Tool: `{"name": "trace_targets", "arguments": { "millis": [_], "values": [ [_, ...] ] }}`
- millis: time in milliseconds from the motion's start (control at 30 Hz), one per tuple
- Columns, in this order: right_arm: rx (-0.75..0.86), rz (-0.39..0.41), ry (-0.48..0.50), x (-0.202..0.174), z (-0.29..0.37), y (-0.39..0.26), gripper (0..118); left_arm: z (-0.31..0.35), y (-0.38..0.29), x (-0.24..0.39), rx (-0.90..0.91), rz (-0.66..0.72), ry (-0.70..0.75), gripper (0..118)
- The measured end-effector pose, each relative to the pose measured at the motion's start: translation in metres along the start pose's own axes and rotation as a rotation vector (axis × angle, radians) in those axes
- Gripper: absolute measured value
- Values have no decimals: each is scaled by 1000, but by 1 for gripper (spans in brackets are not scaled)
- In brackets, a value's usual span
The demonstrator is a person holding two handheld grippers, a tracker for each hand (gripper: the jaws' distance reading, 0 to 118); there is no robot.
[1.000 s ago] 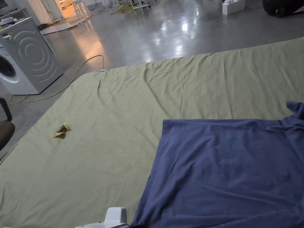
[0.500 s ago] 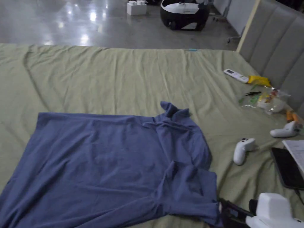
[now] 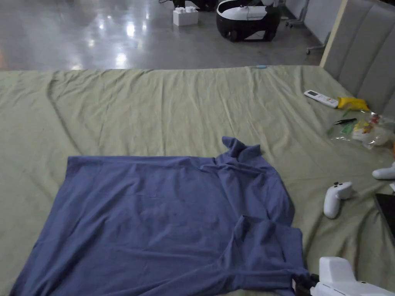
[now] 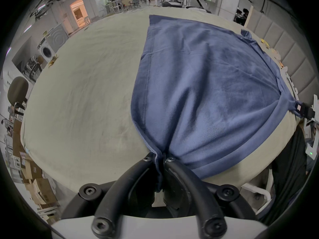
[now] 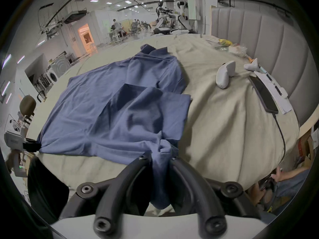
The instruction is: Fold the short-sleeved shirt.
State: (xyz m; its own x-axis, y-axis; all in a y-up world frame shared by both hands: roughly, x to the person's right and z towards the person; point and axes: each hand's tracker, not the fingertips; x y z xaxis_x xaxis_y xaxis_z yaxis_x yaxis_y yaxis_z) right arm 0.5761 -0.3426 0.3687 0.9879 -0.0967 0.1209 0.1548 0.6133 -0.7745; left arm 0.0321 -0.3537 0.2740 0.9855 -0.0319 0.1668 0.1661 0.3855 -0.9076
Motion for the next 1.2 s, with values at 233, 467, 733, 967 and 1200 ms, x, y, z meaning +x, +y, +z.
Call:
{"name": "trace_targets", "arguments": {
  "millis": [233, 467, 733, 967, 1200],
  "values": [
    [165, 23, 16, -5, 45, -20, 12, 35, -7, -27, 182, 146, -99, 7],
    [238, 80, 41, -14, 60, -23, 12, 56, 17, -39, 292, 279, -254, 7],
    [251, 28, 21, 6, 23, 75, 12, 43, 112, -65, 398, 429, -312, 7],
    [128, 2, -6, 15, -62, 157, 12, -12, 204, -50, 328, 477, -250, 7],
    [-6, 27, -73, 13, -124, 166, 51, -71, 223, -47, 286, 538, -195, 58]
  ]
}}
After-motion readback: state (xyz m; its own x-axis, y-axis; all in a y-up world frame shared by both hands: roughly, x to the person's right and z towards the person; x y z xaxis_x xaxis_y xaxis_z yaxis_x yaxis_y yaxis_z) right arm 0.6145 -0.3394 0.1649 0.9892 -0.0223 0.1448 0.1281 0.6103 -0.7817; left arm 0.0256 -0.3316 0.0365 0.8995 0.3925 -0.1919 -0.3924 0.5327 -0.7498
